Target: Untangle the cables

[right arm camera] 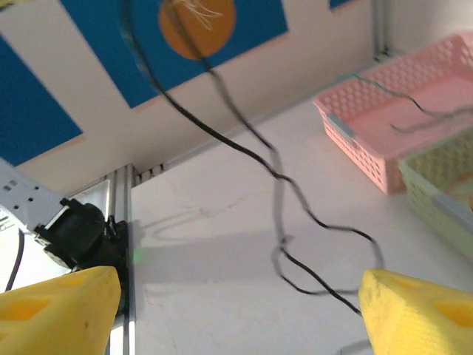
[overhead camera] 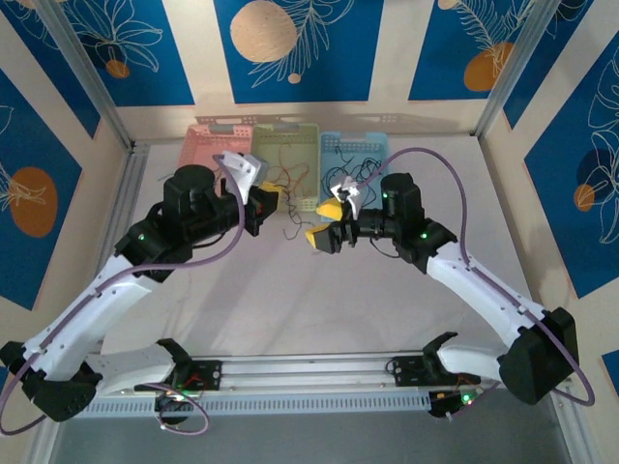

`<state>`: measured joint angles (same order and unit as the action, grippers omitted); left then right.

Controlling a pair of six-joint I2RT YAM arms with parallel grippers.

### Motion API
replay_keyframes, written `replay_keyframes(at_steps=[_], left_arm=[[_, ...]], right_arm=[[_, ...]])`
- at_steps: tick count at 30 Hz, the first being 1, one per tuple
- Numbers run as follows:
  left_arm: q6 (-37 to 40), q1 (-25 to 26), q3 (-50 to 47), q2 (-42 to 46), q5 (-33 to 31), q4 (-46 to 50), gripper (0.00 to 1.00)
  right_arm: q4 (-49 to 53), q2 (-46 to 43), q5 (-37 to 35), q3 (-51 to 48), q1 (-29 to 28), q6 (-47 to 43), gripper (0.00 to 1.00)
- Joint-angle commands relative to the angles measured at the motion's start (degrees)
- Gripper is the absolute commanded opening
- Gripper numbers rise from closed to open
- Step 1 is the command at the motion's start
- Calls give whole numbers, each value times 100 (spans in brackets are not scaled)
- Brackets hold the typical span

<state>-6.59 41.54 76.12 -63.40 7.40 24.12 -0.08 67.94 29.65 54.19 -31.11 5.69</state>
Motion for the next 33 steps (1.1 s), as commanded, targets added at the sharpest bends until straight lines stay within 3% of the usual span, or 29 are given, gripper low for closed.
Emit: replay_keyframes(at_steps=[1,5,7,8,9,10,11,12,15,17,18,21,25,29,33], left_arm=[[-107,15,275,-115,610,-196,0],[-197,20,393,-225,839,-213,0],[-195,14,445,-243,860,-176,0],[-196,20,448,-239,860,-171,0],[-195,14,440,-220,845,-147,0],[-179,13,426,-204,835,-129,0],[-162,16,401,-171,791,-100,6],[-155,17,359,-121,707,-71,26],[-124,16,135,128,314,-57,69],[-143,19,-75,363,-205,-14,93],[-132,20,-206,509,-494,49,100],[-126,11,-578,913,-1439,388,100],[-251,-45,-1242,1522,-2175,726,100],[-414,-78,-1834,2123,-2365,916,100],[-521,-89,-2143,2407,-2369,1054,100]], right_arm=[[-999,174,388,155,-118,-352,85],[-1259,833,493,683,-229,-296,80],[-1351,1123,498,874,-265,-304,69],[-1399,1217,436,967,-269,-234,59],[-1454,1304,392,1040,-224,-108,39],[-1537,1357,433,1102,-169,10,12],[-1569,1408,412,1172,-72,188,0],[-1566,1454,346,1238,33,335,0],[-1515,1552,215,1488,347,502,0],[-1251,1667,-62,1845,553,532,0],[-1113,1769,-137,2112,716,571,0],[-818,2159,-473,2788,1196,865,0],[-268,2777,-1037,3618,1637,958,0],[95,3434,-1692,4127,1934,1037,0],[546,4061,-1836,4377,2083,1249,0]])
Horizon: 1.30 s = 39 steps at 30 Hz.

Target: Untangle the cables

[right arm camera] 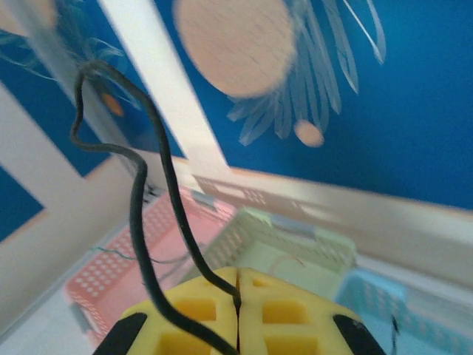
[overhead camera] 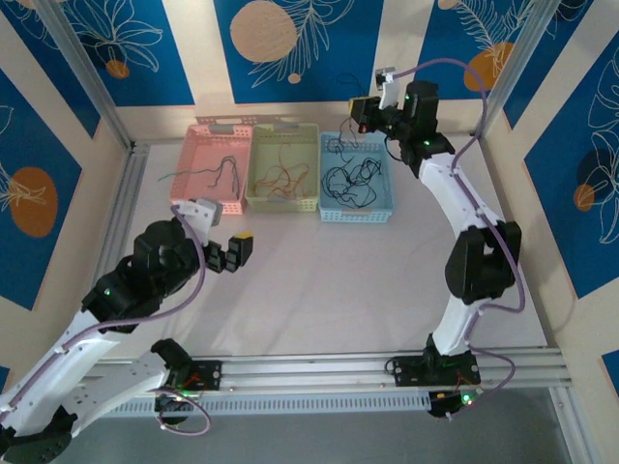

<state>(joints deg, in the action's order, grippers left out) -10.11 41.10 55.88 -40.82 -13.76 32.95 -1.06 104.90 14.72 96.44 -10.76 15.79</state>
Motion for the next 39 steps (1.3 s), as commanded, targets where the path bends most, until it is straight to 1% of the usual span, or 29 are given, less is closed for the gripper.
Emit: replay_keyframes(at_steps=[1,4,5,7,8,9,10,12,16,20,22,24,26,27,28,30,31,32,34,35,36,37,38,39], left_arm=[[-184,-46,-165,174,-257,183,100],[-205,-42,-298,193,-291,131,100],[-193,-58,-358,165,-298,80,100],[-189,-72,-470,57,-337,-11,100],[-197,-87,-542,-12,-357,-78,100],[-224,-110,-612,-89,-377,-149,100],[-269,-132,-666,-161,-403,-213,100],[-355,-236,-879,-260,-486,-468,100],[-538,-567,-1333,-300,-959,-1012,100],[-456,-927,-2057,-349,-1966,-2114,100],[-254,-1057,-2543,-500,-2533,-3007,100],[509,-1115,-3234,-779,-2714,-4496,100],[1092,-1144,-3760,-1214,-3063,-5876,100],[1311,-1193,-3854,-1474,-3277,-6411,100],[1390,-1232,-3782,-1611,-3229,-6397,100],[1551,-1457,-3768,-1988,-3027,-6872,100],[1530,-1590,-3768,-2147,-2865,-6973,100],[1443,-1789,-3792,-2343,-2701,-7050,100],[1232,-2167,-3885,-2774,-2359,-7342,100],[1196,-2342,-4014,-3019,-2104,-7798,100],[1191,-2479,-4151,-3259,-1933,-8331,100],[1262,-2578,-4213,-3467,-1820,-8767,100],[1495,-2628,-4207,-3641,-1555,-9016,100],[1634,-2695,-4152,-3841,-1384,-9228,100]], right_arm=[[690,446,-356,103,48,269,0],[663,633,-561,-251,-8,318,0],[611,676,-672,-403,-20,342,6],[738,758,-880,-547,-14,472,31],[828,776,-905,-586,-13,490,41],[923,742,-934,-630,-23,475,48],[1007,662,-995,-668,-42,469,52],[1207,334,-1107,-803,-85,416,58],[1362,-658,-1223,-1481,-120,465,60],[1114,-1979,-1615,-2857,-100,467,60],[1008,-2544,-1999,-3598,-94,438,59],[728,-3089,-2321,-4441,-125,354,59],[270,-3560,-2740,-5310,-209,140,59],[-35,-3754,-2895,-5730,-256,-78,59],[-259,-3888,-3032,-6039,-289,-230,59],[-818,-3996,-3327,-6563,-239,-324,61],[-422,-3995,-3363,-6409,-129,-248,61],[-449,-3926,-3367,-6386,-61,-298,61],[-820,-3803,-3523,-6446,17,-463,60],[-1390,-3681,-3599,-6685,37,-695,60],[-2221,-3520,-3612,-6988,132,-805,60],[-2701,-3304,-3589,-7171,258,-715,60],[-3254,-3003,-3540,-7359,419,-584,60],[-3652,-2750,-3617,-7309,506,-538,58]])
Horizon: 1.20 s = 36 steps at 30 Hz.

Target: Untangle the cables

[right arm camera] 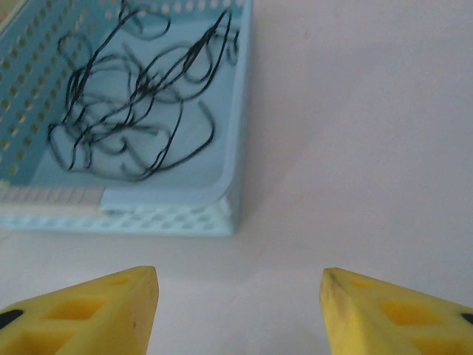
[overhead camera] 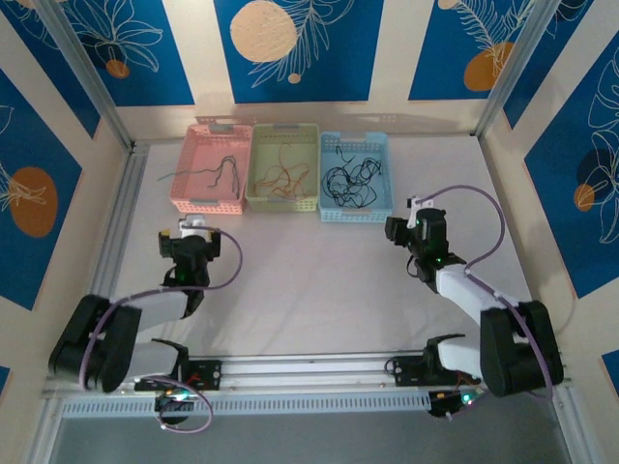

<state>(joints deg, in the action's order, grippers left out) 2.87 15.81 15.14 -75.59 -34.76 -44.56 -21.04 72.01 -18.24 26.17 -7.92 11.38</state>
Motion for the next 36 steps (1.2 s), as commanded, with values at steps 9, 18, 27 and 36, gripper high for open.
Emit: replay_keyframes(at_steps=[9,18,27,36], left_arm=[[158,-717,443,-1476,1947,-1434,100],[-98,-1041,561,-1389,2391,-1041,100],[-94,-1036,569,-1388,2388,-1046,100],[-94,-1043,569,-1389,2389,-1036,100]], right_arm=[[-2767,1533,165,-369,613,-314,53],[-2783,1519,125,-377,571,-356,99],[-2785,1525,125,-369,573,-355,99],[-2431,1546,1396,-174,818,-549,99]])
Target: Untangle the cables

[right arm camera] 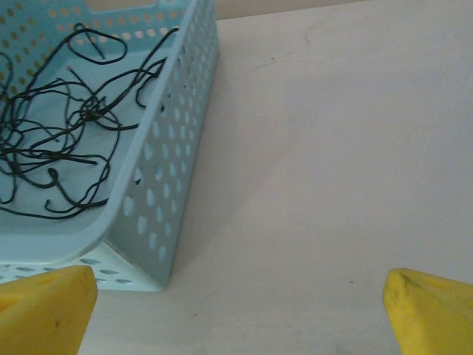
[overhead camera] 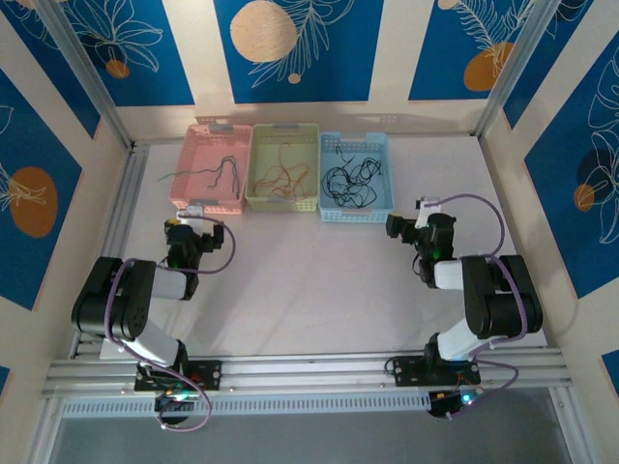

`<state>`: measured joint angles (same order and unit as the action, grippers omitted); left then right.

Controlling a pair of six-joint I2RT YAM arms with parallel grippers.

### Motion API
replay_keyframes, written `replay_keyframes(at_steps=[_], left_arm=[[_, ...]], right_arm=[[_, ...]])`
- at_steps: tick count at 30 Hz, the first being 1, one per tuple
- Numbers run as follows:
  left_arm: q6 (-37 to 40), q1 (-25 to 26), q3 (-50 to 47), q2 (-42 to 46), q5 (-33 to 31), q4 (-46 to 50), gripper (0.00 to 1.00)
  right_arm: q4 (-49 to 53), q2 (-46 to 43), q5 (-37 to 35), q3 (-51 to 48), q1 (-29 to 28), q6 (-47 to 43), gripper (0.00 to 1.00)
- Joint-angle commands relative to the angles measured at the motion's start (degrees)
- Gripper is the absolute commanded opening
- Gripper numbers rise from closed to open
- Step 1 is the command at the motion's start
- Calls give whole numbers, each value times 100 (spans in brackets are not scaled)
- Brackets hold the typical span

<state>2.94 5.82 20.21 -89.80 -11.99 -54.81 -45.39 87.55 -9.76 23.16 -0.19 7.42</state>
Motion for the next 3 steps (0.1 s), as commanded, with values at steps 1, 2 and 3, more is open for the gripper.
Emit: replay_keyframes(at_steps=[1,2,3], left_arm=[[-101,-38,62,31,109,-10,100],[-101,-45,62,33,110,-15,100],[-103,-40,62,33,114,-20,100]], right_arm=[[-29,-4,552,104,45,-160,99],[-39,-17,558,100,42,-161,99],[-55,-31,547,81,36,-170,99]])
